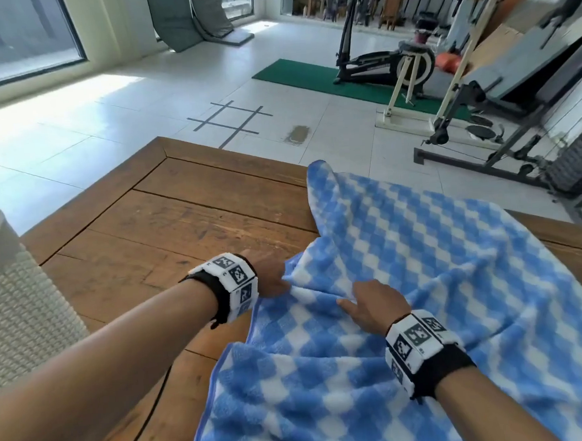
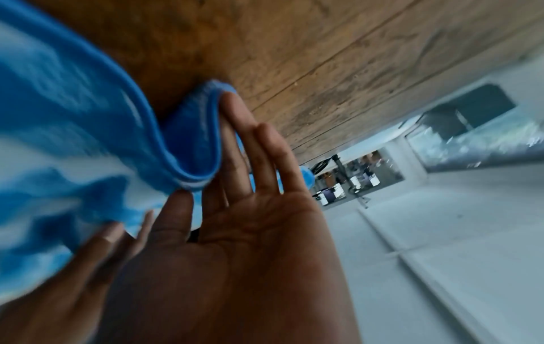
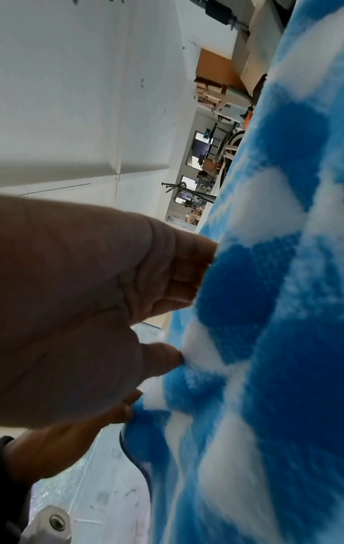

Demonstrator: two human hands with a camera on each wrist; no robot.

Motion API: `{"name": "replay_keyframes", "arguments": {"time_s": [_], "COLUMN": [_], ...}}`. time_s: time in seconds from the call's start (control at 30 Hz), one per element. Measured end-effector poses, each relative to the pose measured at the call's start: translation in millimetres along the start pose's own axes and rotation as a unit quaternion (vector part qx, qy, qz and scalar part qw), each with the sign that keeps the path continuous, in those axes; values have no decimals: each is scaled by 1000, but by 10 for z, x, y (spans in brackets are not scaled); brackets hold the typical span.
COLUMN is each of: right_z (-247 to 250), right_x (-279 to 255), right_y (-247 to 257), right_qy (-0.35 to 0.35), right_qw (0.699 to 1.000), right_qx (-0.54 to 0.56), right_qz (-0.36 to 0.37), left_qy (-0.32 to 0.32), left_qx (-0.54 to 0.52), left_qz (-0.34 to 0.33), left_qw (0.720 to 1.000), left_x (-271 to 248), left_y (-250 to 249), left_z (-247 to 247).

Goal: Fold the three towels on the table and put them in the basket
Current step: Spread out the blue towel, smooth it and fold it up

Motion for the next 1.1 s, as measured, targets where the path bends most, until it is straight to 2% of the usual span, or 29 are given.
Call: {"name": "replay_keyframes", "arguments": {"time_s": [0.07, 0.2, 0.37, 0.5, 0.57, 0.67, 0.73, 0.83, 0.9, 0.93, 1.0, 1.03, 1.1], "right_z": [12, 89, -51, -12, 39, 85, 111, 211, 245, 233, 166, 135, 121], "right_x": [34, 195, 339, 308, 262, 189, 173, 245, 352, 419, 527, 567, 603], "right_y": [-8, -54, -103, -91, -72, -12, 23, 49, 42, 41, 26, 15, -13], "right_qy": [19, -37, 24, 7, 3, 12, 30, -35, -76, -68, -4, 23, 33], "right_qw": [1000, 999, 999, 998, 996, 996, 997, 999, 997, 998, 998, 997, 998], "right_qx": [14, 20, 16, -43, -83, -84, -66, -28, -3, 12, 57, 69, 47], "right_qz": [1, 9, 20, -33, -41, -21, -24, -18, -1, 12, 28, 27, 16], "left_qy": [-1, -109, -98, -63, -27, 1, -20, -89, -114, -127, -143, -139, -125], "left_qx": [-47, -39, -23, 116, 148, 112, 75, 13, -29, -41, -35, -18, 28], "left_qz": [1, -80, -128, -48, -9, 14, 12, -23, -81, -132, -221, -231, -183], "left_qw": [999, 990, 987, 990, 989, 994, 997, 996, 990, 982, 964, 963, 975], "left_x": [67, 242, 344, 198, 126, 80, 95, 188, 254, 275, 298, 311, 322], "left_y": [11, -29, -23, 92, 180, 244, 222, 132, 91, 67, -4, -30, -13], "left_z": [11, 72, -231, -218, -153, -88, -26, 94, 106, 100, 16, -56, -167]}}
Point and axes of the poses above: each hand's wrist, its own x-axis towards the middle knuckle, its own z-axis out of the back of the hand, y = z × x, the point moved 4 cm from there along x, towards the middle knuckle, and after that the axes turned 2 degrees about -z, right-handed, at the moved point
